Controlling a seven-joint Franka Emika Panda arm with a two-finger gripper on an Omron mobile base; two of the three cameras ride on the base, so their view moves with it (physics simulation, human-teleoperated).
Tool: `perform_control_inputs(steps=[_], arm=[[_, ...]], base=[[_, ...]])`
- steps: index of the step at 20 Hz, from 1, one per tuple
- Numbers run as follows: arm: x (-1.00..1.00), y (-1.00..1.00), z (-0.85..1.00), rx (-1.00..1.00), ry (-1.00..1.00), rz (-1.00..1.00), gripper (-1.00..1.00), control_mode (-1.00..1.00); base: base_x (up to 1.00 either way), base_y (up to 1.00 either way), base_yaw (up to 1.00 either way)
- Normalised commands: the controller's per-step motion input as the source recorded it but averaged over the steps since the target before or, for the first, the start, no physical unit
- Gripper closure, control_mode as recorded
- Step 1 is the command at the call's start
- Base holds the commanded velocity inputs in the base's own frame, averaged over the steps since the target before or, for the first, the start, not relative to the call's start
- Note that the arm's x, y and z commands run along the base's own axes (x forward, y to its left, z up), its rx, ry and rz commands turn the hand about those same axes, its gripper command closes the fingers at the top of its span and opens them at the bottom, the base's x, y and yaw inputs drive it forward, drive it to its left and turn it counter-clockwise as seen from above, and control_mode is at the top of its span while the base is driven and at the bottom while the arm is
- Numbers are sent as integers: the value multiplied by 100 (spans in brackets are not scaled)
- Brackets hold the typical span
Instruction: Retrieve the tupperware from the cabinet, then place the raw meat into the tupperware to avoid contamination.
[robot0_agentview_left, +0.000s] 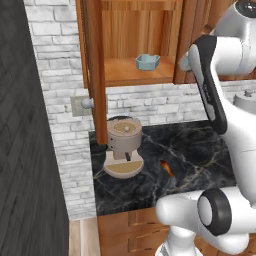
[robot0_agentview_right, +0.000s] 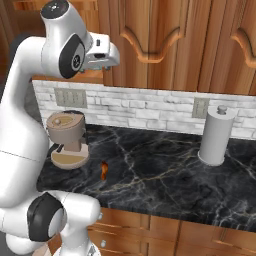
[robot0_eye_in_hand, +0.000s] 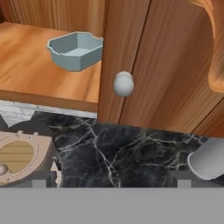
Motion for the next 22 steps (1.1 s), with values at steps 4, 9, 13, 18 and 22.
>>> perform_control_inputs(steps=[4,9,13,18,22], arm=[[65,5,0,0,-2,-7,-100,-100],[61,0,0,0,0,-3,-100,-100],[50,0,0,0,0,0,-100,-100],[25,-2,0,0,0,2,-100,-100],[3,-12,0,0,0,5,-100,-100]], base=[[0,0,0],[0,0,0],[0,0,0],[0,0,0],[0,0,0]])
